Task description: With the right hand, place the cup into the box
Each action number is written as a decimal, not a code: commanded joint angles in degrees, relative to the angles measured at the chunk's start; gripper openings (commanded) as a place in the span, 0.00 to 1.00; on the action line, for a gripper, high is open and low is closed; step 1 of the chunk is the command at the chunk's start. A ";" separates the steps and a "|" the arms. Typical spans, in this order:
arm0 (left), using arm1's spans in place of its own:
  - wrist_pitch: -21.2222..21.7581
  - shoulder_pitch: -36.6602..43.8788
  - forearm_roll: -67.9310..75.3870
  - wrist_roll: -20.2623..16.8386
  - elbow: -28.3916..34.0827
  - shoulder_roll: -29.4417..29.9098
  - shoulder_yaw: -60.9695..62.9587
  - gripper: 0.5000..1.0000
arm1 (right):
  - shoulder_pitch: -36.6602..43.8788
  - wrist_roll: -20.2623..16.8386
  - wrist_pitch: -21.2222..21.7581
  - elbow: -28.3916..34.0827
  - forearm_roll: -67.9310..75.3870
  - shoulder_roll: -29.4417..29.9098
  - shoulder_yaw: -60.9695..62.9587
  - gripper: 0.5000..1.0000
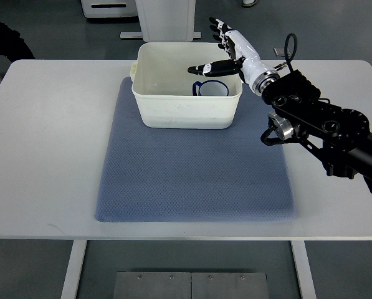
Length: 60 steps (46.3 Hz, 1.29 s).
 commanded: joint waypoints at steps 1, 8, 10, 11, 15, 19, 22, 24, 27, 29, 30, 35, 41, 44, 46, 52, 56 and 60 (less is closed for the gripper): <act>0.00 0.00 0.00 0.00 0.00 0.00 0.00 1.00 | 0.02 -0.01 0.05 1.09 0.08 -2.01 0.00 0.97; 0.00 0.00 0.00 0.00 0.00 0.00 0.00 1.00 | -0.60 -0.01 0.22 6.10 0.25 -7.64 0.18 0.97; 0.00 0.00 0.00 0.00 0.00 0.00 0.00 1.00 | -0.95 -0.01 0.31 7.24 0.34 -9.13 0.52 0.97; 0.00 0.00 0.00 0.00 0.00 0.00 0.00 1.00 | -1.30 -0.01 0.31 7.60 0.43 -9.66 0.70 0.97; 0.00 0.00 0.00 0.00 0.00 0.00 0.00 1.00 | -2.88 -0.01 0.40 8.30 0.96 -11.42 1.93 0.97; 0.00 0.00 0.00 0.00 0.00 0.00 0.00 1.00 | -4.37 -0.01 1.01 8.57 1.05 -12.47 4.48 0.97; 0.00 0.00 0.00 0.00 0.00 0.00 0.00 1.00 | -5.78 -0.27 2.07 8.74 1.05 -12.91 6.41 0.97; 0.00 0.00 0.00 0.00 0.00 0.00 0.00 1.00 | -6.74 -0.27 3.21 8.74 1.05 -13.18 7.82 0.97; 0.00 0.00 0.00 0.00 0.00 0.00 0.00 1.00 | -8.68 -0.45 4.96 8.74 1.13 -13.35 10.36 0.97; 0.00 0.00 0.00 0.00 0.00 0.00 0.00 1.00 | -10.17 -0.62 6.11 8.74 1.31 -13.35 12.38 0.97; 0.00 0.00 0.00 0.00 0.00 0.00 0.00 1.00 | -10.96 -0.62 6.63 8.74 1.40 -13.35 13.35 0.97; 0.00 0.00 0.00 0.00 0.00 0.00 0.00 1.00 | -13.60 -0.62 9.71 8.66 1.48 -13.35 16.17 0.98; 0.00 0.00 0.00 0.00 0.00 0.00 0.00 1.00 | -16.32 -0.62 12.61 8.48 1.75 -13.27 19.51 0.99; 0.00 0.00 0.00 0.00 0.00 0.00 0.00 1.00 | -17.73 -0.62 13.14 8.48 2.01 -13.01 20.91 0.99; 0.00 0.00 0.00 0.00 0.00 0.00 0.00 1.00 | -18.52 -0.62 13.23 8.48 2.28 -12.83 21.62 0.99; 0.00 0.00 0.00 0.00 0.00 0.00 0.00 1.00 | -20.81 -0.45 13.32 8.48 2.45 -12.48 23.64 0.99; 0.00 0.00 0.00 0.00 0.00 0.00 0.00 1.00 | -22.30 -0.45 13.32 8.57 2.45 -12.21 25.05 1.00; 0.00 0.00 0.00 0.00 0.00 0.00 0.00 1.00 | -23.53 -0.27 13.32 8.48 2.45 -11.69 26.10 1.00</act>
